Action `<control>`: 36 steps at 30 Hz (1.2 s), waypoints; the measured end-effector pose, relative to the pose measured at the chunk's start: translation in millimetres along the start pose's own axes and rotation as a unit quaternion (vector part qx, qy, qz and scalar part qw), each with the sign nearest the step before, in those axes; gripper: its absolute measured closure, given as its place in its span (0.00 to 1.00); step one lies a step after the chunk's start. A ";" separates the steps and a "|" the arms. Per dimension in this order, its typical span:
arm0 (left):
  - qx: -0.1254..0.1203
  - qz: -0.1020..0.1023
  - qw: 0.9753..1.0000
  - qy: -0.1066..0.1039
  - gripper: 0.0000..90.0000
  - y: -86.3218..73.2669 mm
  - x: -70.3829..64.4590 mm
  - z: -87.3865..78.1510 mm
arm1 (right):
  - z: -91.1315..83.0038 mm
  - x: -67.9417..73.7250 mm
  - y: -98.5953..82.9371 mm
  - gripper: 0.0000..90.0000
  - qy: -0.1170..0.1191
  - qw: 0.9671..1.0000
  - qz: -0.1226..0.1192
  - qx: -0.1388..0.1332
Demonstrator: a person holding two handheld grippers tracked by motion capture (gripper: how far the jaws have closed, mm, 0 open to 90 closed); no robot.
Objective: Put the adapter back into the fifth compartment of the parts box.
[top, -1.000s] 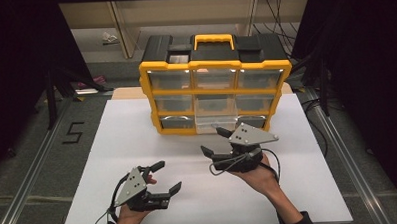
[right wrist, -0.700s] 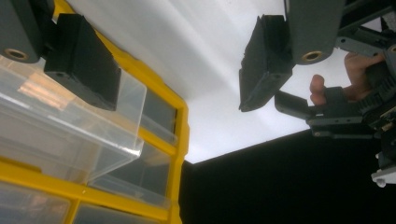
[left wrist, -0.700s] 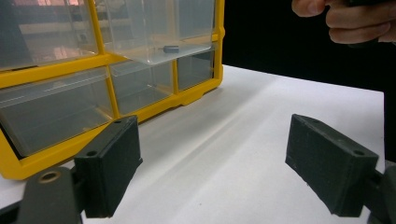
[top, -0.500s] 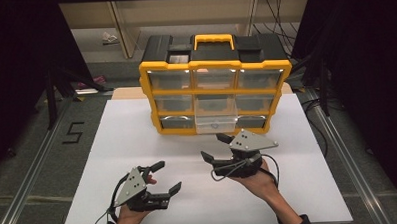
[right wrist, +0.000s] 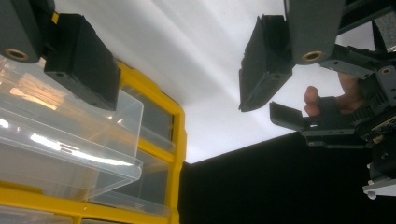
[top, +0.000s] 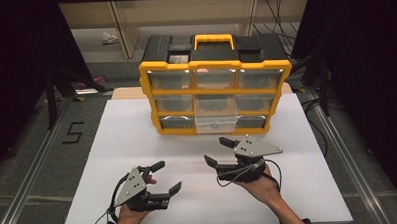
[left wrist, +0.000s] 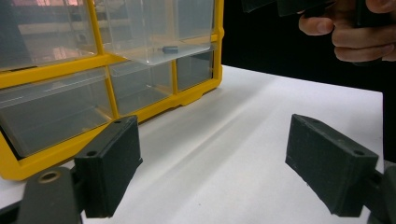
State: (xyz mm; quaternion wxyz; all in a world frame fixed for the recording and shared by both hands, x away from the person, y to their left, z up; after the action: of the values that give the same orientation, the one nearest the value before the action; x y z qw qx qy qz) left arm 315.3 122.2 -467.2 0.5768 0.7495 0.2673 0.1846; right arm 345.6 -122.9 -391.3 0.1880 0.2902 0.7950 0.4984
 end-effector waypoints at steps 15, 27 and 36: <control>0.001 0.002 1.000 -0.001 0.20 0.1 0.1 -0.2 | -4.0 -1.1 -17.7 0.28 0.005 1.000 0.007 0.000; 0.004 -0.002 1.000 -0.007 0.19 -0.1 -0.9 0.5 | -13.0 -9.4 -30.4 0.23 -0.003 0.999 0.031 -0.016; 0.006 0.000 1.000 -0.009 0.19 -0.4 -1.2 0.9 | -21.2 -11.0 -36.9 0.22 -0.007 0.999 0.034 -0.026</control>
State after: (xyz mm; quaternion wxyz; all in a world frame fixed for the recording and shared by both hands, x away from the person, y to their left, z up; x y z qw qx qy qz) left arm 314.8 120.9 -467.8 0.5746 0.7546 0.2632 0.1766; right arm 331.4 -156.8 -415.3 0.1839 0.3153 0.7700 0.5233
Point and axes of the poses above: each handheld gripper's, and its own axes: z roughly forward along the jaws, y roughly out of its top, x roughly to its left, the point moved 4 cm from there along z, roughly forward along the jaws, and after that the axes turned 6 degrees about x, right-handed, at the moved point
